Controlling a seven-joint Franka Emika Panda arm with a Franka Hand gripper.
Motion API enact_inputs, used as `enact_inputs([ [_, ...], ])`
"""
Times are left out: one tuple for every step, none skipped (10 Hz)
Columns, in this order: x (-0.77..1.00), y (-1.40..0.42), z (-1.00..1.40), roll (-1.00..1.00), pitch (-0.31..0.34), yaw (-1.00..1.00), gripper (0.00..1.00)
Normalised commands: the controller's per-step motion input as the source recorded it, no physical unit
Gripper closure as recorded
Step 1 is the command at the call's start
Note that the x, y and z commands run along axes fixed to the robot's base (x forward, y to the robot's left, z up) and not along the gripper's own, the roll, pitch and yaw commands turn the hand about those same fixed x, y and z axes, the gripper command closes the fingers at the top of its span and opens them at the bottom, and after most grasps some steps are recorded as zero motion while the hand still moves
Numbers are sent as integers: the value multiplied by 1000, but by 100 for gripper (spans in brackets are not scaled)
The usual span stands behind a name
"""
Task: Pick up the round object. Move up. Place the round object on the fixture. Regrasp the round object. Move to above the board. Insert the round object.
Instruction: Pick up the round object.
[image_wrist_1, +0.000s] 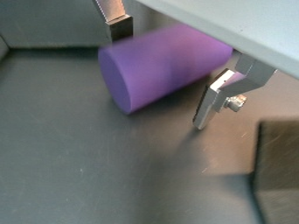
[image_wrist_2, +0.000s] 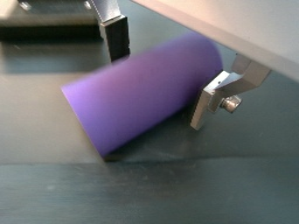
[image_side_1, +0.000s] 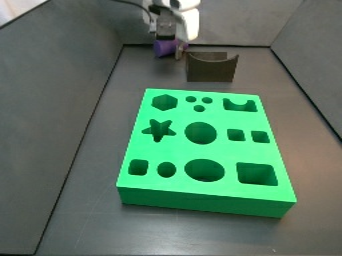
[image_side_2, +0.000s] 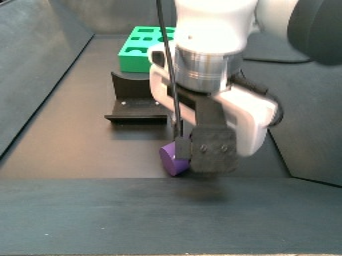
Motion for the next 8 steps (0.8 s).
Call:
enact_inputs([
  [0, 40, -680, 24, -184, -177, 0],
  [0, 183, 0, -87, -81, -11, 0],
  [0, 0, -20, 24, 0, 0, 0],
  [0, 0, 0, 0, 0, 0, 0],
  [0, 0, 0, 0, 0, 0, 100],
  [0, 0, 0, 0, 0, 0, 100],
  [0, 0, 0, 0, 0, 0, 100],
  [0, 0, 0, 0, 0, 0, 100],
])
